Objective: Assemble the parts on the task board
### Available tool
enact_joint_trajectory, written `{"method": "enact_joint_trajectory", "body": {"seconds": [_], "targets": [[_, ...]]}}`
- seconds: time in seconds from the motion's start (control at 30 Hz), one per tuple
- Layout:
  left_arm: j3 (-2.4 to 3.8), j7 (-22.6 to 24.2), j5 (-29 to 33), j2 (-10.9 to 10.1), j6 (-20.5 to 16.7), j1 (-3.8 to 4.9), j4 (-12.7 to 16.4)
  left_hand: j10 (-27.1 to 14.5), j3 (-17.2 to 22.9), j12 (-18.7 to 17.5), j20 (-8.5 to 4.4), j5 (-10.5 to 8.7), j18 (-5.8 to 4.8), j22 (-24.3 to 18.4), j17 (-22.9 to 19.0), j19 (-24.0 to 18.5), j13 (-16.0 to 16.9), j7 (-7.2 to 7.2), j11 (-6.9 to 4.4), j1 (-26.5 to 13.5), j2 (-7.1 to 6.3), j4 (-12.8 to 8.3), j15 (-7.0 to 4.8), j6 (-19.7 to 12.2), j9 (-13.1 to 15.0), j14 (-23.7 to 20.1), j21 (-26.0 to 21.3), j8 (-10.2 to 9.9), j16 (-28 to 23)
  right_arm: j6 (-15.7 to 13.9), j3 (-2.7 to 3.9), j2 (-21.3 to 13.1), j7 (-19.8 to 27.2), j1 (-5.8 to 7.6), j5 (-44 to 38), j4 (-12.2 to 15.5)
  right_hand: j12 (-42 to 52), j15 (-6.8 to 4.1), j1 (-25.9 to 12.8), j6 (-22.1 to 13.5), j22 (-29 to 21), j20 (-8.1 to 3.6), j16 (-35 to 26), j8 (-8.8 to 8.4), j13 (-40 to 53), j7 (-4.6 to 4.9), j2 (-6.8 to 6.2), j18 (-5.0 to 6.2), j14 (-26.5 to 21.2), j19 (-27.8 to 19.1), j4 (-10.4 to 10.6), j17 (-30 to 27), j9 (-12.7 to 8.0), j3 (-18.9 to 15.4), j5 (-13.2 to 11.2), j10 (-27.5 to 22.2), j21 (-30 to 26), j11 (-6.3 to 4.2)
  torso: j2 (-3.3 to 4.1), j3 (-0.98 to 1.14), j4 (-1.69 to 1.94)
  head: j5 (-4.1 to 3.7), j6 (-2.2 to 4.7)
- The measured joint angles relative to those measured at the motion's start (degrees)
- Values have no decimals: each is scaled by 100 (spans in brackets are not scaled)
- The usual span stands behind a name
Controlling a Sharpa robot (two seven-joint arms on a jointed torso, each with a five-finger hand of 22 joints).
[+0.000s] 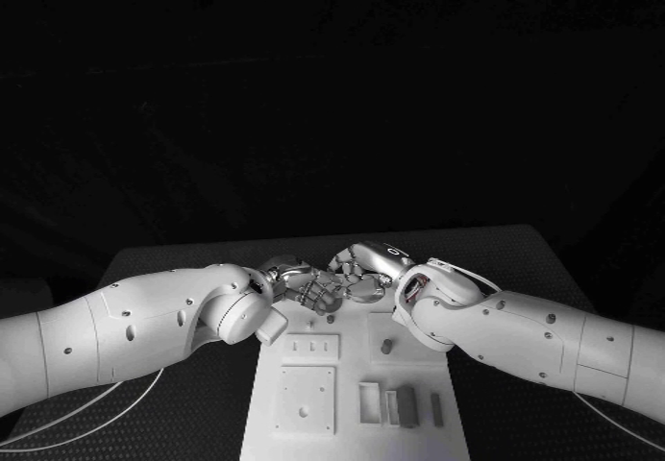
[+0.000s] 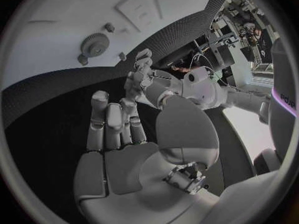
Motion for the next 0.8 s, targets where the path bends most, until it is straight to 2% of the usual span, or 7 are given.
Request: {"method": "enact_joint_trajectory", "body": {"seconds": [0.13,0.27,0.43,0.47,0.63,0.7,0.8], "targets": [[2,-22,-4,-6,-3,2,10,-22,-126,0,0,0,-1,17,34,0,34,30,19,-170,-170,78,0,-30,1,0,0,0,-41,-5,-2,0,-14,-1,-13,3,0,-10,0,2,0,-13,0,0,0,-1,0,-4,25,31,3,4,-2,2,4,18,0,-18,0,1,1,-3,-1],[5,-47,-21,-9,-5,5,11,-22,-246,0,0,0,-4,37,74,0,77,30,19,-405,-268,197,14,-30,8,-14,-25,-34,-41,-9,-4,0,-24,-5,-24,5,0,-10,0,3,0,-14,0,0,-5,-3,-1,-6,26,31,11,4,-2,11,5,18,0,-18,0,1,1,-5,-8],[7,-75,-53,-7,-3,7,10,-22,-266,0,0,0,-10,48,105,0,112,30,19,-461,-273,218,14,-30,10,-14,-24,-35,-64,-9,-6,1,-40,-11,-34,1,0,-9,0,9,0,-13,0,0,-6,-9,-2,-10,27,31,11,3,-2,11,5,18,0,-18,0,1,1,-6,-10],[7,-79,-58,-7,-2,7,10,-22,-250,0,0,0,-10,59,114,0,123,30,19,-448,-260,202,14,-30,15,-14,-24,-35,-64,-8,-6,2,-42,-11,-35,0,0,-9,0,9,0,-13,0,0,-6,-9,-2,-10,27,31,11,3,-2,11,5,17,0,-17,0,1,2,-6,-11],[7,-96,-78,-9,-4,8,14,-22,-86,-1,1,0,-14,99,167,-1,190,30,19,-139,15,-8,12,-30,39,-12,-24,-39,-65,-4,-7,4,-55,-13,-42,-3,0,-8,0,11,0,-13,0,0,-5,-11,-4,-14,28,31,11,24,-2,11,5,17,0,-18,0,1,-2,-6,-13],[8,-103,-83,-9,-5,9,14,-22,2,-1,1,0,-15,114,183,-1,209,18,19,39,78,-97,-21,-18,45,20,-24,-39,-64,-3,-7,6,-59,-14,-44,-5,0,-8,-14,12,0,-13,0,0,-5,-12,-18,-16,29,31,11,24,-2,11,5,17,0,-17,0,1,-2,-6,-14],[8,-113,-93,-9,-7,9,16,-22,26,-1,1,0,-17,114,184,-1,211,6,19,73,102,-120,-21,-6,48,20,-24,-44,-65,-1,-8,7,-63,-14,-46,-4,0,-1,-13,13,0,-13,0,0,-5,-13,-18,-41,35,31,11,24,-2,11,5,18,0,-18,0,2,-2,-6,-14]]}}
